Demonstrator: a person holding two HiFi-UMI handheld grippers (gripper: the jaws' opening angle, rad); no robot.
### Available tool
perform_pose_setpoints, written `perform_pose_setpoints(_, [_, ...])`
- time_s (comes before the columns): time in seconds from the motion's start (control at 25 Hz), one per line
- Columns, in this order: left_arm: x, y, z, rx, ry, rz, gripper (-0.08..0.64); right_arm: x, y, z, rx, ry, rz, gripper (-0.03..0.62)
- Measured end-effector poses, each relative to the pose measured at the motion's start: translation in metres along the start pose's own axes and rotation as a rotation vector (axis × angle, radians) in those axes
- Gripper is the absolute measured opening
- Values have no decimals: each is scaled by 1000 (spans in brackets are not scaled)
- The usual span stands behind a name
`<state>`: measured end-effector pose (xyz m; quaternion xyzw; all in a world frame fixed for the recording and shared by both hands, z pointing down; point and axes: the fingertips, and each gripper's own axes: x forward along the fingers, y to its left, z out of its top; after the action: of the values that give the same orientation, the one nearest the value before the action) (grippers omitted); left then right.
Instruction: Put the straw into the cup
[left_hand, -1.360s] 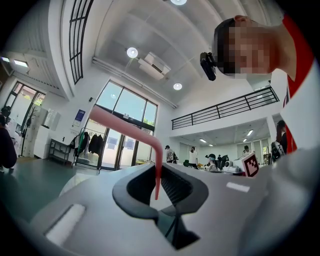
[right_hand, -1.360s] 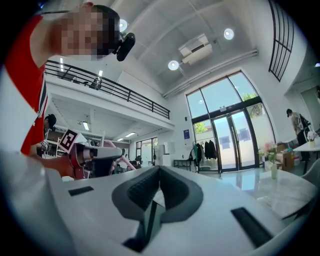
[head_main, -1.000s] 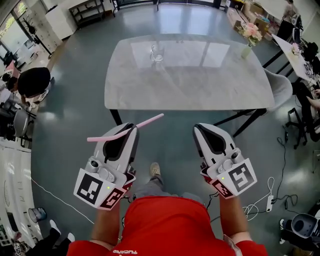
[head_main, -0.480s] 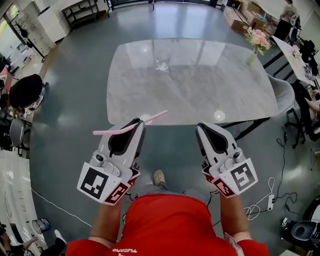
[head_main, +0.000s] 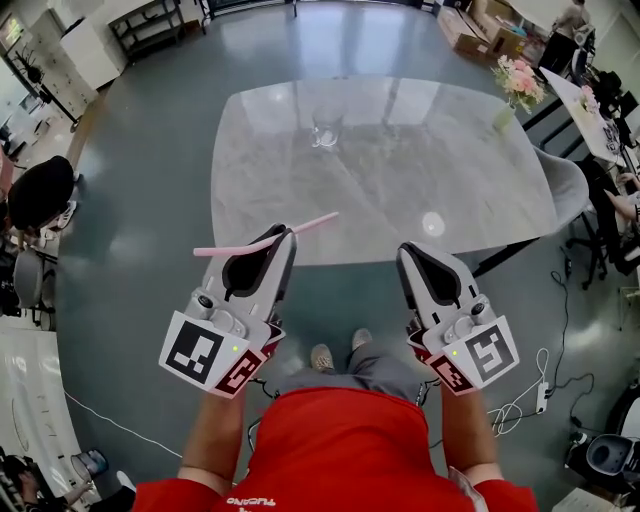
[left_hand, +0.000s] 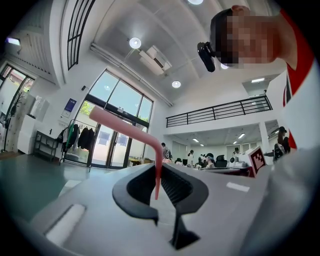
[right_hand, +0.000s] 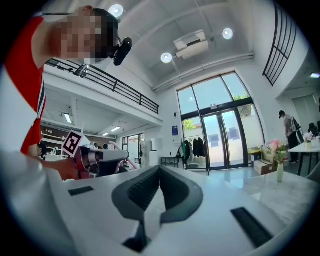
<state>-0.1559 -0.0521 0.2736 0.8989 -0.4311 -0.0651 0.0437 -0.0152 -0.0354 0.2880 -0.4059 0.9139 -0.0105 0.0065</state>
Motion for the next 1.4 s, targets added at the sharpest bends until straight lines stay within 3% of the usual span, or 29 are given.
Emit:
perform_pose_setpoints(0.6, [58, 49, -8, -11, 15, 54, 37, 64, -59, 0, -8, -8, 51, 2])
perform_pose_setpoints(1.4, [193, 122, -34, -13, 86, 198, 37, 145, -180, -9, -38, 11, 151, 2])
